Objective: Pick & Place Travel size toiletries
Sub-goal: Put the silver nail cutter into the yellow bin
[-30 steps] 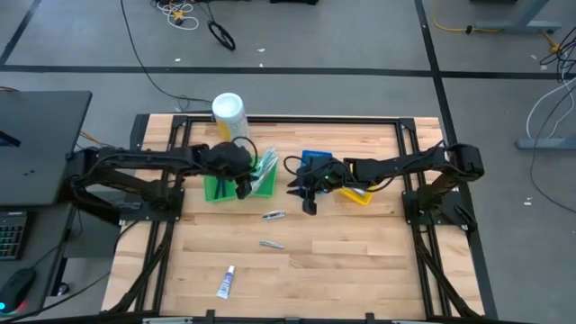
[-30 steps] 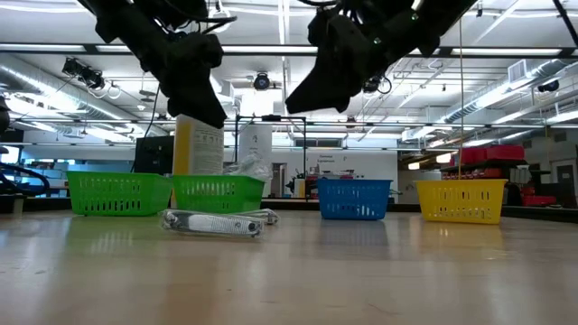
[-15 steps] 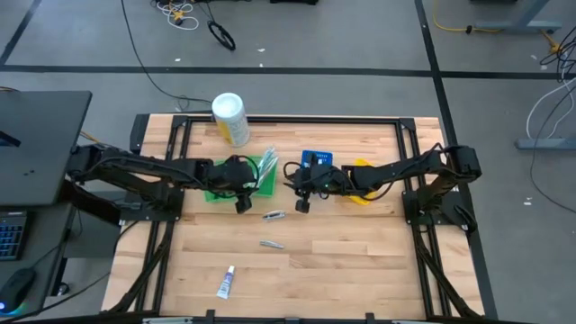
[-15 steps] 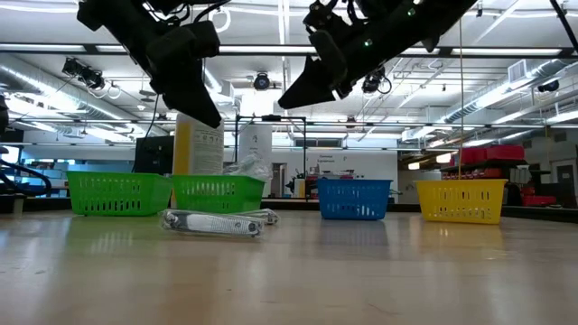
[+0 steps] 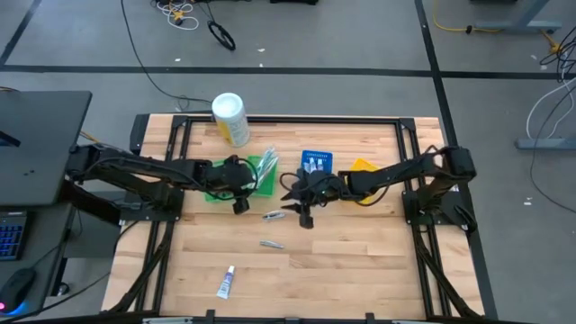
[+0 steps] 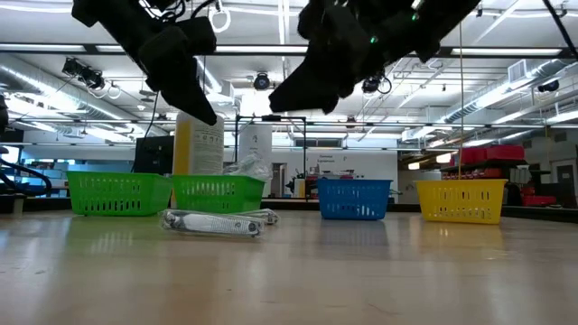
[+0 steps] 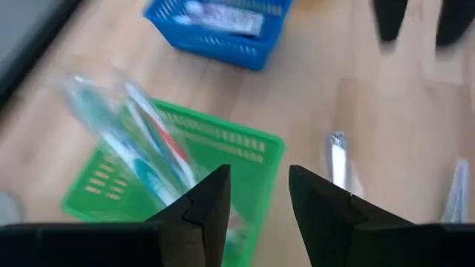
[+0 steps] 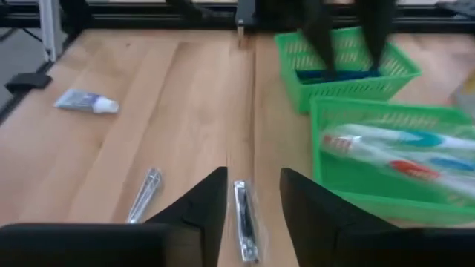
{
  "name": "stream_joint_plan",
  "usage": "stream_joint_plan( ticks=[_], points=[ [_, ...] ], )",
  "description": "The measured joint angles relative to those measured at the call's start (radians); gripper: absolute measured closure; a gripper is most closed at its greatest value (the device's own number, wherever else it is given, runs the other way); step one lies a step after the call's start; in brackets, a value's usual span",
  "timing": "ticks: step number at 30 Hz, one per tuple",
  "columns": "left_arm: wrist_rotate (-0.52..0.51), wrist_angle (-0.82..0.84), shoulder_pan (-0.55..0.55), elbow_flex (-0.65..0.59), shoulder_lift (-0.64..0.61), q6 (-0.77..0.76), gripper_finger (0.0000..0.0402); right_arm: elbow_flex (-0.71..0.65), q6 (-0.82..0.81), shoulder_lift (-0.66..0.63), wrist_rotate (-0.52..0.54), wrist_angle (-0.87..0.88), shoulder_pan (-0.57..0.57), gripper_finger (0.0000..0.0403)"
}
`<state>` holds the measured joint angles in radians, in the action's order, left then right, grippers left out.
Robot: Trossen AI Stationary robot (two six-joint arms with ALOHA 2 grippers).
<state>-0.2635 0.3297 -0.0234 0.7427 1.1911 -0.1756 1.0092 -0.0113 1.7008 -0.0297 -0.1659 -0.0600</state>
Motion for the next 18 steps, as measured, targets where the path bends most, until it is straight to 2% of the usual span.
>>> stream_joint_plan(
  ticks=[7, 13, 18],
  points=[
    [-0.226, 0.076, 0.002, 0.0, -0.091, -0.003, 0.0256, 0.0, 0.001, 0.14, -0.011, -0.172, -0.002, 0.0218],
    [-0.253, 0.076, 0.001, 0.0, -0.165, -0.004, 0.0256, 0.0, 0.0, 0.231, -0.033, -0.176, -0.002, 0.021],
    [-0.253, 0.074, 0.001, 0.0, -0.177, -0.018, 0.0256, -0.001, 0.001, 0.278, -0.033, -0.165, -0.001, 0.021]
  ],
)
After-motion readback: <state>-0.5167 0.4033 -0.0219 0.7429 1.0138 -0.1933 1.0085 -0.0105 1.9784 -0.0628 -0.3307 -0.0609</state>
